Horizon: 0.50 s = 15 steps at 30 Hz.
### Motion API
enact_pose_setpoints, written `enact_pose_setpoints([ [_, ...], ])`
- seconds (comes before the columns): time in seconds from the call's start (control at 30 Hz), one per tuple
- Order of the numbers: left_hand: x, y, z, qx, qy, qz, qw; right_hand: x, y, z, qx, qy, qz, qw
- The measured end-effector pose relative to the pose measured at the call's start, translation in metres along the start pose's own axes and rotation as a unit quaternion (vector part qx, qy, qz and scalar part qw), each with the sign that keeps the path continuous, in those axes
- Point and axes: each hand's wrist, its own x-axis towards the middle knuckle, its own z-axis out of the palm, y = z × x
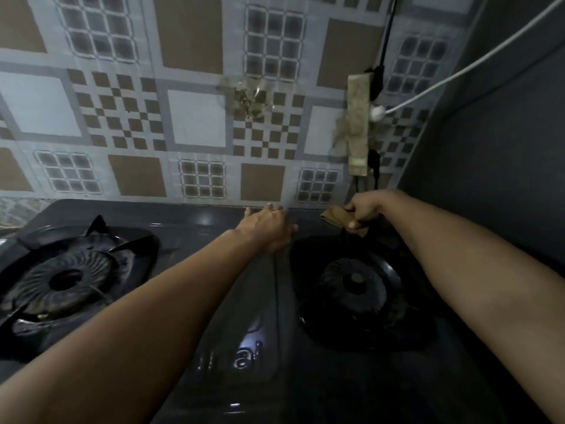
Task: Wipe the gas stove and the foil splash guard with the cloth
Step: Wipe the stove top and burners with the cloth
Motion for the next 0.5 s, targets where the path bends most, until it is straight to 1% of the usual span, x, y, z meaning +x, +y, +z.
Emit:
enact_pose_setpoints([
  [0.1,0.013,0.033,0.013,-0.007,-0.010,0.053,0.999,0.002,0.011,0.008,0.028,0.030,0.017,0.999],
  [0.2,0.019,0.053,0.024,0.000,-0.032,0.075,0.997,0.000,0.019,0.012,0.059,0.038,0.035,0.997],
  [0.4,0.018,0.080,0.037,0.010,-0.058,0.094,0.994,-0.012,0.041,0.026,0.145,0.012,0.083,0.986],
  [0.5,0.018,0.087,0.042,0.028,-0.061,0.093,0.993,-0.022,0.056,0.035,0.216,-0.015,0.109,0.970],
])
